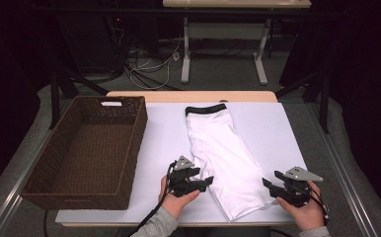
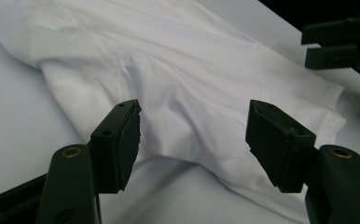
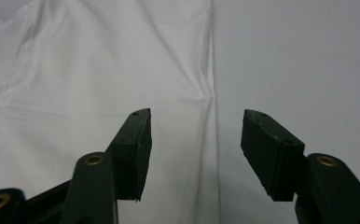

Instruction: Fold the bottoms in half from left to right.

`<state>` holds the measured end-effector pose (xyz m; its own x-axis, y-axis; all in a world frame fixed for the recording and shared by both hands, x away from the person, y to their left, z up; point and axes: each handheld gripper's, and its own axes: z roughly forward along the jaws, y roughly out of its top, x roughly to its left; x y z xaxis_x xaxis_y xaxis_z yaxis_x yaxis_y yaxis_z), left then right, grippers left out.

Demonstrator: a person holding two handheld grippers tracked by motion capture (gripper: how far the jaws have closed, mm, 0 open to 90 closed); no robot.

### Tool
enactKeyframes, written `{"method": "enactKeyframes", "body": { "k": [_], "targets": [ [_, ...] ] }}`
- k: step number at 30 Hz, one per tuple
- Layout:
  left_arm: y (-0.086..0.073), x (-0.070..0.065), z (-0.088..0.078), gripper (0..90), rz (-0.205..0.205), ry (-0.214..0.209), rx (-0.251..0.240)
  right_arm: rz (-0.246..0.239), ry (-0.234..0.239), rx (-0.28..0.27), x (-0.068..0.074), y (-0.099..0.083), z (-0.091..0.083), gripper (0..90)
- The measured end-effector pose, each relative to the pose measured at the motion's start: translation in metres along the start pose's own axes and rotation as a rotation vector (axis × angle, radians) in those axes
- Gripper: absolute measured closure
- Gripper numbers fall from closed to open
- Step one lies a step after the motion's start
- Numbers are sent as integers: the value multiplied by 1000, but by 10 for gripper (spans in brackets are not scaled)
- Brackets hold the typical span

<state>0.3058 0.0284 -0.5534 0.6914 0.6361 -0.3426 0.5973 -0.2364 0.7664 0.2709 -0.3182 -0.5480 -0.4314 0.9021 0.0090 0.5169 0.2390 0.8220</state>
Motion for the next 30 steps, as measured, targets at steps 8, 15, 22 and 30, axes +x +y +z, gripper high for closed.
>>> {"method": "enactKeyframes", "body": {
  "k": [8, 15, 22, 30],
  "targets": [
    [-14, -9, -4, 335, 12, -19, 24, 18, 9, -22, 3, -1, -3, 433],
    [-23, -8, -4, 277, -8, -13, 25, 11, -5, -6, 1, -3, -1, 433],
    [-30, -14, -2, 237, -14, -23, 42, 16, -6, 8, 1, -5, 0, 436],
    [-33, -27, 0, 226, -16, -68, 66, 31, -12, 21, -5, -10, -7, 441]
  ]
}}
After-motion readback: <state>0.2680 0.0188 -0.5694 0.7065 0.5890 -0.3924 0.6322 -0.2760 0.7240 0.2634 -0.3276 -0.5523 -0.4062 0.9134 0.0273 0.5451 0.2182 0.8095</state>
